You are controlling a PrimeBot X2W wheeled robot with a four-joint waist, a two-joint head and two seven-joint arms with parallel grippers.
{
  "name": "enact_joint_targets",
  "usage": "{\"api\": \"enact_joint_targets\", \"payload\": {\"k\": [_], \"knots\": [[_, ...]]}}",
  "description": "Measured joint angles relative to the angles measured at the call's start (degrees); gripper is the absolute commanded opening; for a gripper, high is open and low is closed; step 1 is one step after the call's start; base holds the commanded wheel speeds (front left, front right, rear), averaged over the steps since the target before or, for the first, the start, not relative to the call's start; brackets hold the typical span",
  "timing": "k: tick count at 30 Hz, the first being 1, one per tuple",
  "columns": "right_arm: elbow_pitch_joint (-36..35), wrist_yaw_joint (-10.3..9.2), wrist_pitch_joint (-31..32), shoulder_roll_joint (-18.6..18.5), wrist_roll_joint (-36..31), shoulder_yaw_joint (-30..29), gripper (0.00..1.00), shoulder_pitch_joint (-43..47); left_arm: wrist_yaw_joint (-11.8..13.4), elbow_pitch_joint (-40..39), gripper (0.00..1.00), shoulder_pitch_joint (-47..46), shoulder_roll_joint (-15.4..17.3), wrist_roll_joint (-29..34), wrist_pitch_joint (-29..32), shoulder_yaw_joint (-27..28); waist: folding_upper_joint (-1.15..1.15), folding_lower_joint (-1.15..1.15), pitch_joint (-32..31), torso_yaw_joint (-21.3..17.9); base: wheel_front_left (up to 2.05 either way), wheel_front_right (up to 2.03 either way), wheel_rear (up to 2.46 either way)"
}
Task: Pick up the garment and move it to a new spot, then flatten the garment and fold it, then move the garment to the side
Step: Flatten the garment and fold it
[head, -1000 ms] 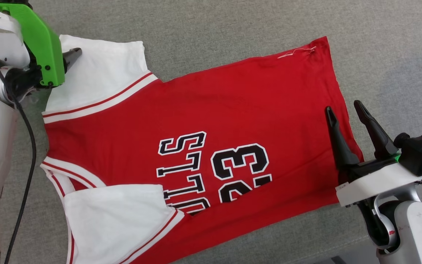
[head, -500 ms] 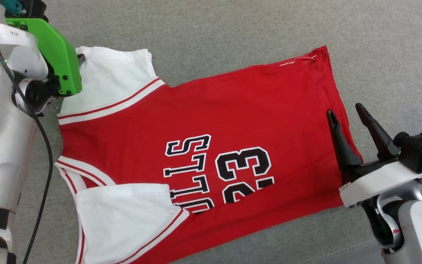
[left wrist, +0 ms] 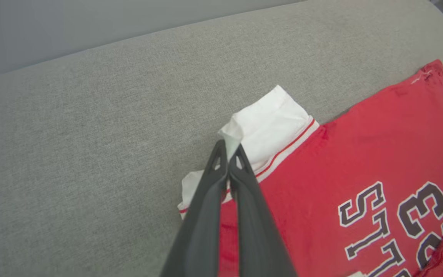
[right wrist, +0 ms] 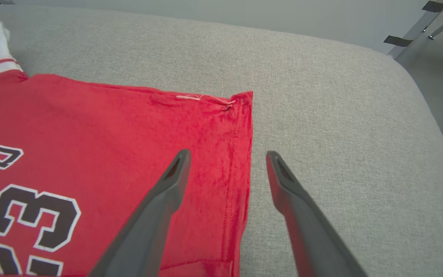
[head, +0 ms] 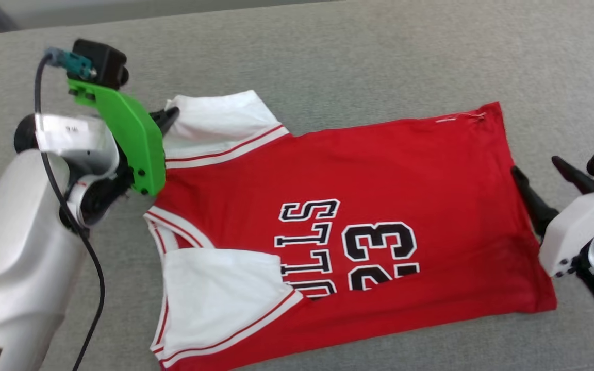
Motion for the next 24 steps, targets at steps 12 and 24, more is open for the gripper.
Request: {"api": "enact_joint_targets", "payload": {"k": [12, 24], "knots": [[7.7, 0.00, 18.2, -8.3, 5.1, -2.8, 1.00, -13.3, 7.2, -25.3, 0.00, 11.2, 1.2, 1.0, -0.4, -0.3, 0.00, 0.00, 1.7, 7.5, 0.00, 0.00, 0.00], [20.5, 0.00, 23.2, -11.8, 3.9, 0.5, 1.00, -20.6, 8.8, -32.5, 0.00, 13.7, 0.1, 2.6, -2.2, -2.4, 0.00, 0.00, 6.7, 13.4, 0.00, 0.00, 0.00]]}}
